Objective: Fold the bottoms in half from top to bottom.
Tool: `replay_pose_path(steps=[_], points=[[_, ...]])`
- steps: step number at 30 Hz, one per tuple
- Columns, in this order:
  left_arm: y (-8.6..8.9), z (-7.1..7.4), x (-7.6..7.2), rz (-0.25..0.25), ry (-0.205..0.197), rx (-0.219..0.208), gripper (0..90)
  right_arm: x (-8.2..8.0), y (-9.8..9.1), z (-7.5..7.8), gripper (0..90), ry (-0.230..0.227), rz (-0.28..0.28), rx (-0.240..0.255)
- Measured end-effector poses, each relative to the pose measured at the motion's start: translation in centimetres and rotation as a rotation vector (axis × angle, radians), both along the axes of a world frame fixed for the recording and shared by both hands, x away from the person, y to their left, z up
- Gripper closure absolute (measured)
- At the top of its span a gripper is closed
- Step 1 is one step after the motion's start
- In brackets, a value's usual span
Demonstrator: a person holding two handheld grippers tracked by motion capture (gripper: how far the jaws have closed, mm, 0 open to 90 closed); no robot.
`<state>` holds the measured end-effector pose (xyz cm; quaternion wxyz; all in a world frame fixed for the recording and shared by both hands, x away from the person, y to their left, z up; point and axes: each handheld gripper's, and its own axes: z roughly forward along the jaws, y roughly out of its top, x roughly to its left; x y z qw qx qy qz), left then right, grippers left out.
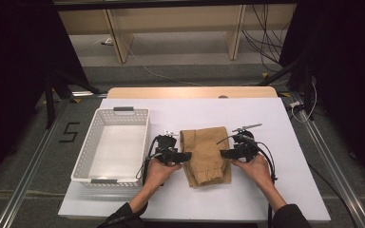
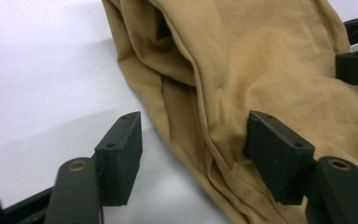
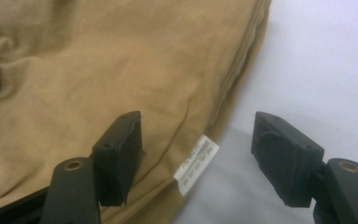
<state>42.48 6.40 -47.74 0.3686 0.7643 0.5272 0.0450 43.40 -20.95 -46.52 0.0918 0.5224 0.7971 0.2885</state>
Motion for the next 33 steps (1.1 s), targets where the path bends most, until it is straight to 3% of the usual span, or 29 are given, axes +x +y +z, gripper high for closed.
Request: replay_pose_path(steps=[11, 17, 22, 26, 33], points=[[-0.1, -0.6, 0.0, -0.03, 0.002, 0.005, 48.9, 0.0, 0.6, -0.6, 42.7, 0.038, 0.012, -0.006], [-0.2, -0.9, -0.1, -0.078, 0.0, -0.018, 67.2, 0.0, 0.7, -0.6, 57.0, 0.042, 0.026, 0.012], [-0.4, -0.9, -0.3, -0.104, -0.008, -0.007, 79.3, 0.1, 0.6, -0.7, 72.3, 0.058, 0.025, 0.043], [-0.4, -0.9, -0.4, -0.111, -0.015, -0.007, 81.7, -0.2, 0.8, -0.6, 79.6, 0.043, 0.042, 0.035], [-0.2, -0.8, -1.1, -0.147, -0.018, -0.003, 83.1, -0.8, 0.7, -0.4, 81.5, 0.055, 0.059, 0.042]])
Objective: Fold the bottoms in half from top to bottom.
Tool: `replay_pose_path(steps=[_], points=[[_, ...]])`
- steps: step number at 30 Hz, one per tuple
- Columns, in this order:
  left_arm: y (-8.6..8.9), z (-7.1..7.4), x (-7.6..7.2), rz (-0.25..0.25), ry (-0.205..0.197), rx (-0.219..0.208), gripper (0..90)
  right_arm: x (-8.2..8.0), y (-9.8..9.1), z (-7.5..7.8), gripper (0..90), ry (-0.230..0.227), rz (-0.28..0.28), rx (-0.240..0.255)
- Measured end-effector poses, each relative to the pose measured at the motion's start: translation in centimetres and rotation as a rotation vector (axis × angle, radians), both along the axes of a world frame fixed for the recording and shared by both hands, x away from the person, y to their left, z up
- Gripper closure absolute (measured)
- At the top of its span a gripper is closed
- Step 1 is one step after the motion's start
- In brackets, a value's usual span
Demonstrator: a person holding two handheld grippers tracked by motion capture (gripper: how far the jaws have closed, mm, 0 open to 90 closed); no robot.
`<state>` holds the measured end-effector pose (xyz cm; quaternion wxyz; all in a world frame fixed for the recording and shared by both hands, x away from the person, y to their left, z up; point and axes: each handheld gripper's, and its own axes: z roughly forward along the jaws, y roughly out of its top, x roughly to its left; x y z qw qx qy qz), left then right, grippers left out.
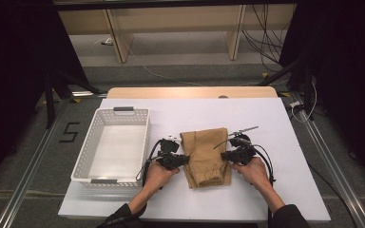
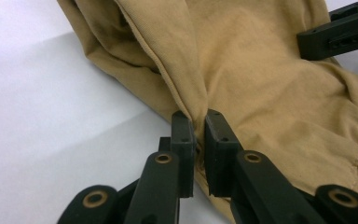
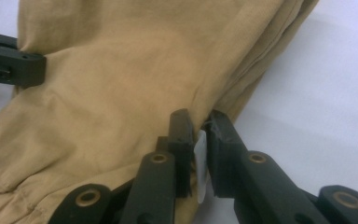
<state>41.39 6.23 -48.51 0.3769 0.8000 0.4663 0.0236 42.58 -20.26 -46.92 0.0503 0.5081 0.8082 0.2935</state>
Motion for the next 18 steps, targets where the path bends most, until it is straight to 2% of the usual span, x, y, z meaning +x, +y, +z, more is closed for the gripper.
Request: replay_pose_path(steps=[5, 9, 18], points=[[0.2, 0.1, -1.3, -0.042, -0.007, 0.016, 83.3, -2.0, -0.3, 0.2, 81.5, 0.022, 0.035, 0.013], [0.5, 0.2, -2.1, -0.069, -0.005, 0.023, 83.3, -3.7, 0.1, 0.3, 81.5, 0.008, 0.053, -0.007], [1.1, 0.3, -4.3, -0.114, -0.01, 0.034, 83.6, -6.3, 0.3, 0.3, 81.1, -0.008, 0.087, -0.018]])
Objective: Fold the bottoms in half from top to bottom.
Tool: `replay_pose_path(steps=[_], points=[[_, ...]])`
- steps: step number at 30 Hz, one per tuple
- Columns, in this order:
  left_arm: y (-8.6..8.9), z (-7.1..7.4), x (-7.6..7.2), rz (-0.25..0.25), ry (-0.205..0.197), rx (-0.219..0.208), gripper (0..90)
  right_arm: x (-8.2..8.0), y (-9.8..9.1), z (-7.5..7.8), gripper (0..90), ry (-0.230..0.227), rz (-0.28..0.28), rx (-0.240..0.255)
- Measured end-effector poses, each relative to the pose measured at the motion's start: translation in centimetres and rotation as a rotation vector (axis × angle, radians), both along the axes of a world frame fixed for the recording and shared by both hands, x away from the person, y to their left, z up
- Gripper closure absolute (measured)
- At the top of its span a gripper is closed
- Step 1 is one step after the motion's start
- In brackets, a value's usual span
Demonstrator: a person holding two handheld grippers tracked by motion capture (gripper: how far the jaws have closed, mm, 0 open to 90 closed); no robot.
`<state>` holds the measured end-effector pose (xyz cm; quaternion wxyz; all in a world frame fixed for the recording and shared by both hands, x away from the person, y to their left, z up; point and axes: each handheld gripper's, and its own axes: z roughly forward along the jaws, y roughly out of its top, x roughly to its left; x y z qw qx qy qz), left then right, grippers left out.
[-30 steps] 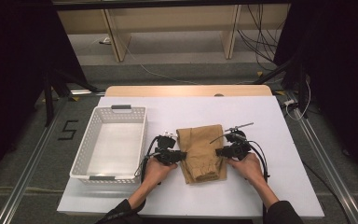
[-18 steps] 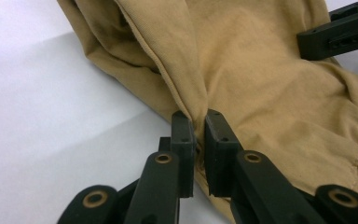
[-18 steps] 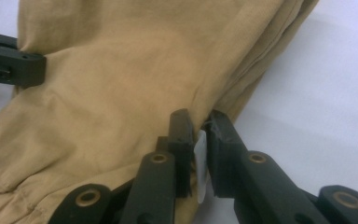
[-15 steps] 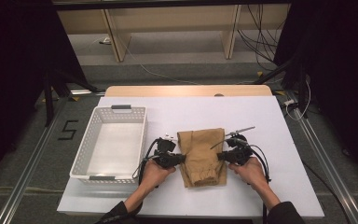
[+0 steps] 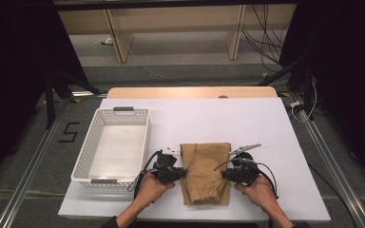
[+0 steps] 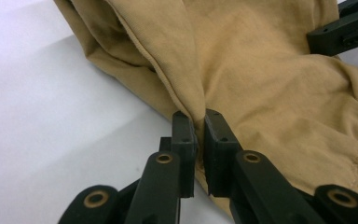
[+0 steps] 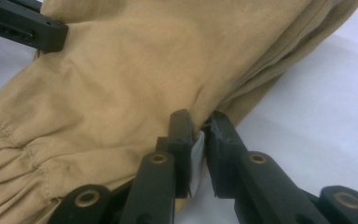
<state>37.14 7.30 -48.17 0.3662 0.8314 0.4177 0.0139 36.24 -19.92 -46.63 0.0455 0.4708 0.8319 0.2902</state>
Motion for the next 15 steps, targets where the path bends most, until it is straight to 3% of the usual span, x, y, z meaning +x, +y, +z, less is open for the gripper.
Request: replay_pose_path(steps=[7, 10, 12, 15], points=[[0.3, 0.1, -0.9, -0.019, -0.006, 0.01, 83.6, -1.5, -0.2, 0.2, 79.7, 0.003, 0.008, 0.003], [0.3, 0.1, -0.8, -0.016, -0.002, 0.008, 82.7, -1.7, -0.3, 0.1, 75.1, 0.01, 0.002, 0.01], [0.3, 0.2, -0.7, -0.008, 0.012, 0.014, 76.0, -1.6, -0.5, 0.2, 65.1, 0.012, 0.007, 0.017], [0.4, 0.7, -0.6, 0.007, 0.003, 0.005, 64.2, -1.3, -1.0, 0.4, 49.6, 0.011, -0.008, 0.03]])
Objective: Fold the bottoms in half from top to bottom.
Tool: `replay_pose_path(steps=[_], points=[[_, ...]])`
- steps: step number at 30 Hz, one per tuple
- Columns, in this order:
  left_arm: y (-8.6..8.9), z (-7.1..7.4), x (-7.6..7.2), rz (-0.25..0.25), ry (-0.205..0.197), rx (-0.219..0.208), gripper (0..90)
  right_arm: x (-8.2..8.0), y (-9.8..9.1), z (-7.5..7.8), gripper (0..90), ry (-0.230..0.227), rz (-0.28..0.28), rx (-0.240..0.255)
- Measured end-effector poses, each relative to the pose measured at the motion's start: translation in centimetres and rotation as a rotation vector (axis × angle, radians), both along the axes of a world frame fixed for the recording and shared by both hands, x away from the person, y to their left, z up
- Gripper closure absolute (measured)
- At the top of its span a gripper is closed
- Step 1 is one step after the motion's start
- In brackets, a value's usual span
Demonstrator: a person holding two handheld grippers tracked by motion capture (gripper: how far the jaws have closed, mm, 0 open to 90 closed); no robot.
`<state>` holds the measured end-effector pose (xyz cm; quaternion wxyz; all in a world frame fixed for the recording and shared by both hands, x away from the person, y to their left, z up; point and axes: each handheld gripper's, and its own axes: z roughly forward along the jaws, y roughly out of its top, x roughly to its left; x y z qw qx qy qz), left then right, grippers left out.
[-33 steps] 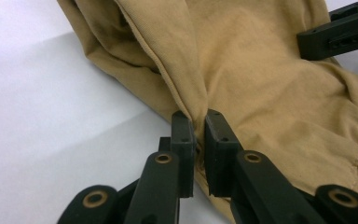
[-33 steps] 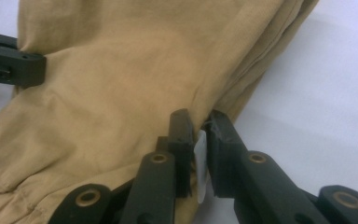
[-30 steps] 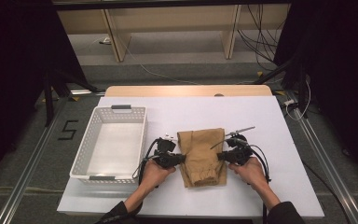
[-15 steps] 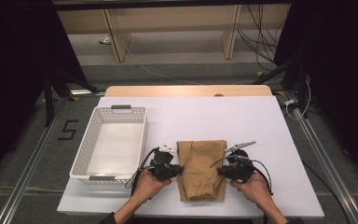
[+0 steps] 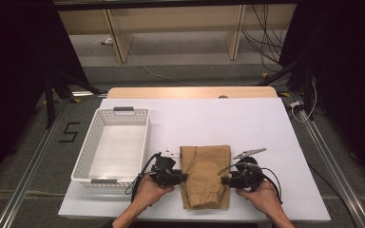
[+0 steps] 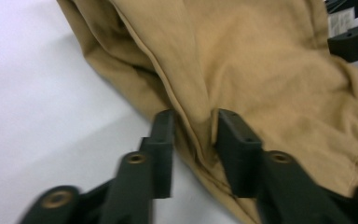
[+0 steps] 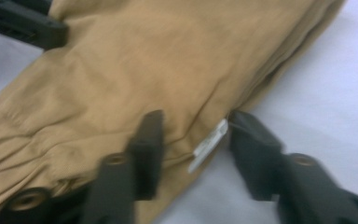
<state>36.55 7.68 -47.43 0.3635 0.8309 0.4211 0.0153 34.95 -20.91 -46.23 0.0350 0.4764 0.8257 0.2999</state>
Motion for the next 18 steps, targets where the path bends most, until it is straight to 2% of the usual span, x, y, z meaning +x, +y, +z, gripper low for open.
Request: replay_pose_path(steps=[3, 6, 10, 13, 16, 18], points=[[0.2, 0.9, 0.3, 0.039, -0.033, -0.022, 56.1, 0.4, -0.8, 0.5, 42.5, -0.019, -0.028, 0.011], [0.5, 1.5, 0.6, 0.063, -0.053, -0.03, 51.6, 0.7, -1.6, 1.1, 43.7, -0.043, -0.042, 0.06], [0.6, 2.0, 0.8, 0.096, -0.08, -0.038, 42.9, 0.8, -2.2, 2.1, 35.3, -0.111, -0.063, 0.108], [0.4, 2.3, 1.0, 0.102, -0.072, -0.063, 41.0, 1.0, -2.4, 2.4, 36.0, -0.138, -0.045, 0.136], [0.1, 2.5, 1.2, 0.099, -0.081, -0.068, 39.8, 1.2, -2.4, 2.5, 32.9, -0.158, -0.045, 0.153], [-0.1, 2.6, 1.3, 0.098, -0.087, -0.071, 41.6, 1.3, -2.1, 2.6, 35.0, -0.188, -0.033, 0.148]])
